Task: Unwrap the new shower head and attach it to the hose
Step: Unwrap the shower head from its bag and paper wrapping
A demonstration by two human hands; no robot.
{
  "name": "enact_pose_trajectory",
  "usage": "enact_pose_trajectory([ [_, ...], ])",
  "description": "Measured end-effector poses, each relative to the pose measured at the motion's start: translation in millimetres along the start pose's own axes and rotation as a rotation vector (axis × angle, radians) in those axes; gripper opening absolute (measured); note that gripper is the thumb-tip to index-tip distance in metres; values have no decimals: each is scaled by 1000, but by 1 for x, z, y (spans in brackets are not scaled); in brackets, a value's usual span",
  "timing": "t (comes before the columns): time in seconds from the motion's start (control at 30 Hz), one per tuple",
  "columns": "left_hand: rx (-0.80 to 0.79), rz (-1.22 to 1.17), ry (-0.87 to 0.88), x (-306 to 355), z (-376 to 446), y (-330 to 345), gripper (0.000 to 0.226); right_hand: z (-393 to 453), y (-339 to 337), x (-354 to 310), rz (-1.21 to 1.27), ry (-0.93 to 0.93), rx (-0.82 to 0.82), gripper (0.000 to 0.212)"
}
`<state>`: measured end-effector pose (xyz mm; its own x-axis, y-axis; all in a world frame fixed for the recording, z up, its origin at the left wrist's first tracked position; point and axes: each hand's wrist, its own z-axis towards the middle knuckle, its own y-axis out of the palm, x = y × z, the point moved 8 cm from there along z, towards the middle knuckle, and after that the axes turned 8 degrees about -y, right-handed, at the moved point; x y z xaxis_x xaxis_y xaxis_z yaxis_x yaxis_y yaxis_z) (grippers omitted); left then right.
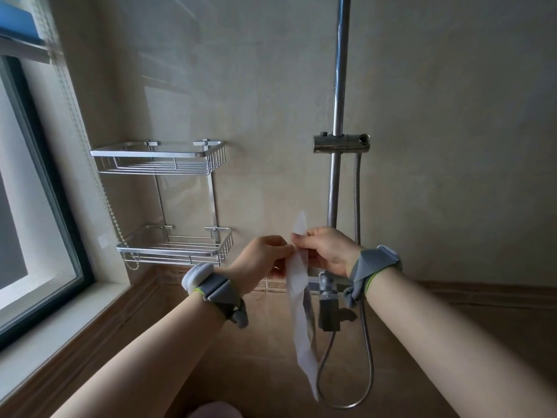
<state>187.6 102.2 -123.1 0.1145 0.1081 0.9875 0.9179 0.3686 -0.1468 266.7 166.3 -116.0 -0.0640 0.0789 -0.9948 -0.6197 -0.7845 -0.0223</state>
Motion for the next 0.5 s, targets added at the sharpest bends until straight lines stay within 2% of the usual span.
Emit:
enact_pose_trajectory([
  [0.13, -49, -230, -29, -3, -2, 2, 30, 0, 3, -1, 174, -35, -41, 22],
  [0.23, -83, -241, -57, -2, -5, 6, 30, -2, 2, -1, 183, -47, -55, 23],
  [0.37, -57, -84, -98, -5, -5, 8, 30, -1, -2, 2, -41, -56, -13, 18],
  [0.43, -37, 90, -108, -5, -6, 10, 39, -1, 1, 5, -154, -56, -25, 17],
  [0.5, -4, 310, -69, -1, -9, 12, 28, 0, 4, 6, -211, -60, -32, 20],
])
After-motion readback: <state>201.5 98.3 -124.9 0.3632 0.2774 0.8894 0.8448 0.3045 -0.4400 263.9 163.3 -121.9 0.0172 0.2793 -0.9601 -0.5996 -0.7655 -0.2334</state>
